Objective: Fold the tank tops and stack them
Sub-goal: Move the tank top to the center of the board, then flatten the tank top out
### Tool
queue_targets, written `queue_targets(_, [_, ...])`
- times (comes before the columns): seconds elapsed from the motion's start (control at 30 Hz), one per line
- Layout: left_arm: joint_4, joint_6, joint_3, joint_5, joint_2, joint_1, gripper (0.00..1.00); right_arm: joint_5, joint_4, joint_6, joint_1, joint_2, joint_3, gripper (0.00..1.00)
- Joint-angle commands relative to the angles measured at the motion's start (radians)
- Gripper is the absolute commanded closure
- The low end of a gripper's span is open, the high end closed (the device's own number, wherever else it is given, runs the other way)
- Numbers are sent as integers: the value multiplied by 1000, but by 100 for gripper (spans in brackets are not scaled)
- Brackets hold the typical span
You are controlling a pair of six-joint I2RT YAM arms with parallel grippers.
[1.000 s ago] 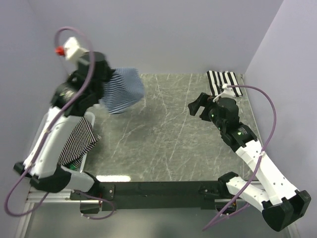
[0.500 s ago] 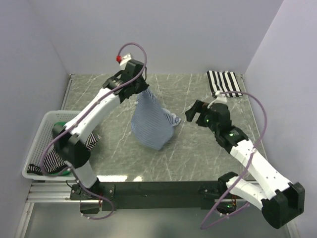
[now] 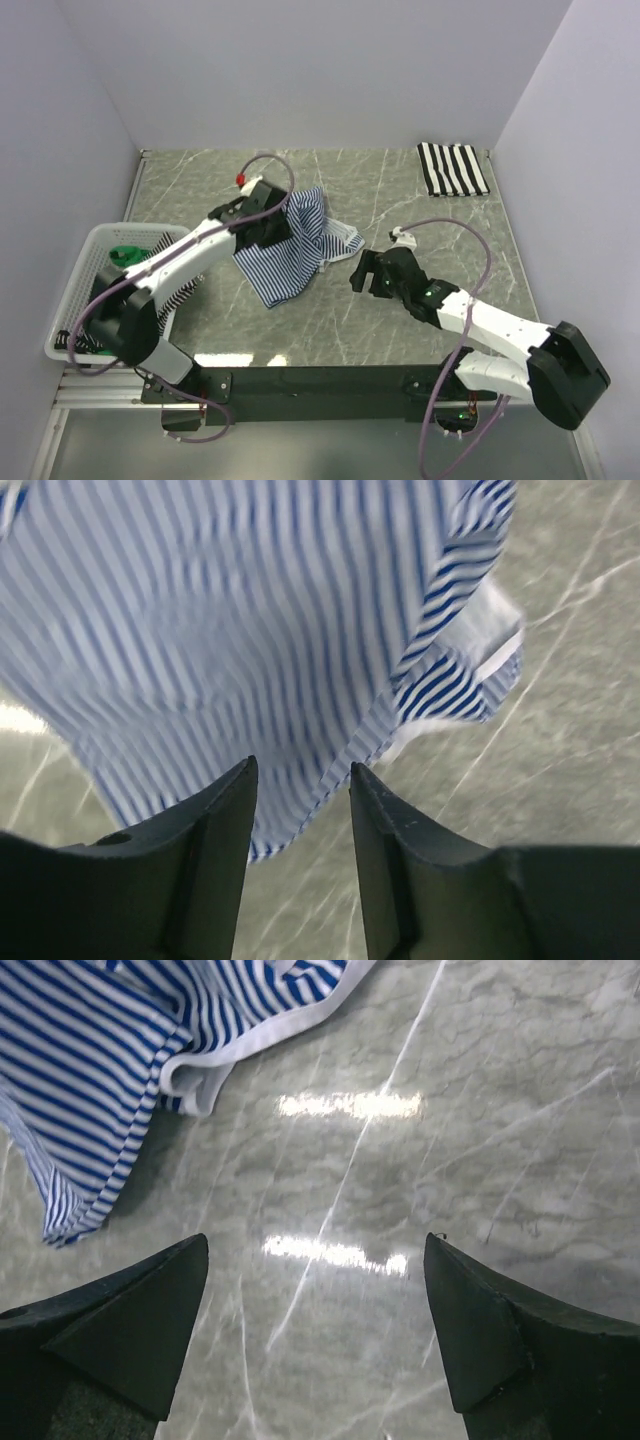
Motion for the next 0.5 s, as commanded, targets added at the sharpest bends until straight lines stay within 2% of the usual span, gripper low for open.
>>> queue_targets(0.0, [-37, -126, -101, -124, -118, -67, 53, 81, 127, 25, 0, 70, 46, 7])
queue_targets(0.13, [-92, -196, -245, -164, -225, -119, 64, -14, 172, 11, 20, 207, 141, 21])
queue_targets(0.23, [-81, -213, -322, -148, -252, -168, 69, 1, 186, 31, 83, 267, 175, 24])
queue_targets(0.33, [-92, -227, -359, -154, -232, -221, 69, 29, 187, 57, 108, 308, 199, 24])
queue_targets(0.47, [-37, -207, -407, -155, -215, -265, 61, 69, 196, 61, 105, 388, 254, 30])
